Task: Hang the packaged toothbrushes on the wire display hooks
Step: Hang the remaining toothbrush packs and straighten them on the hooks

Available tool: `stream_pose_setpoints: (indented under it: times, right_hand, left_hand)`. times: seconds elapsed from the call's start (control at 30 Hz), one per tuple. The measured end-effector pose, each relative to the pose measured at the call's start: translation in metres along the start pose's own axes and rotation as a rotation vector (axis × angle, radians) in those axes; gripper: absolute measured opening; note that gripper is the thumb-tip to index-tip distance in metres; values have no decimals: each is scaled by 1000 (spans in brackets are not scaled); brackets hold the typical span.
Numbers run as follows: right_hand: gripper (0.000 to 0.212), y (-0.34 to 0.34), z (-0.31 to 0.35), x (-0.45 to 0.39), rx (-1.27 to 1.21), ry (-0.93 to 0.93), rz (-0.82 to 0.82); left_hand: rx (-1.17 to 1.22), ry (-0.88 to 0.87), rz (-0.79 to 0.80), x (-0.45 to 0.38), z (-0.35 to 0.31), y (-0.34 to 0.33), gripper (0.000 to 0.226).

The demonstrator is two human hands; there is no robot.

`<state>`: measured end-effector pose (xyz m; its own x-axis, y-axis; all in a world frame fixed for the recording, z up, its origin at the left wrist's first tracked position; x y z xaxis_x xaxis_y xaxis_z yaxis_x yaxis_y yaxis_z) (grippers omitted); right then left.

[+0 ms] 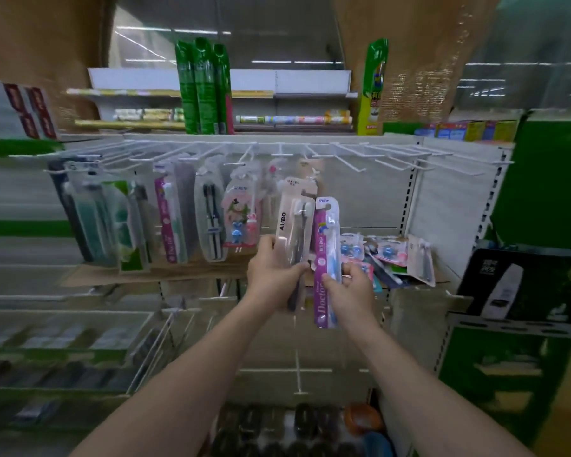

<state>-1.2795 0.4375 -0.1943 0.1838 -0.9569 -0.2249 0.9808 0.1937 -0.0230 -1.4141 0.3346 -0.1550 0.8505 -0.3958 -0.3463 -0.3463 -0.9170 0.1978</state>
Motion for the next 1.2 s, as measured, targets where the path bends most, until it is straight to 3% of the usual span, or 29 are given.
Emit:
stream_pose_setpoints:
  times: [0.2,0.7,1.2]
  right_hand:
    - [11,8,-1,-8,23,-17,-20]
    - [17,4,-13,-65,-39,-48,60]
    - [21,-13,-32,-118,-13,-82,87]
  left_hand:
    - [88,-8,89,-2,-16,-14,45]
    - [176,86,68,-41,-19,-63,45]
    - [-11,157,4,-95,8,-111,40]
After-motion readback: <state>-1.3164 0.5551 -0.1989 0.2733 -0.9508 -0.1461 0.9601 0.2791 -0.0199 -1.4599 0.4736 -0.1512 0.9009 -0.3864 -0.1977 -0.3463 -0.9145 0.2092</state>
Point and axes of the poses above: each hand's wrist, its own x-axis away from the middle knuckle, its own y-axis out of the back of the hand, z = x × y, the point moved 6 cm from there along -x, towards the middle knuckle, and after that the axes turned 12 degrees about -z, right-handed, at the moved point
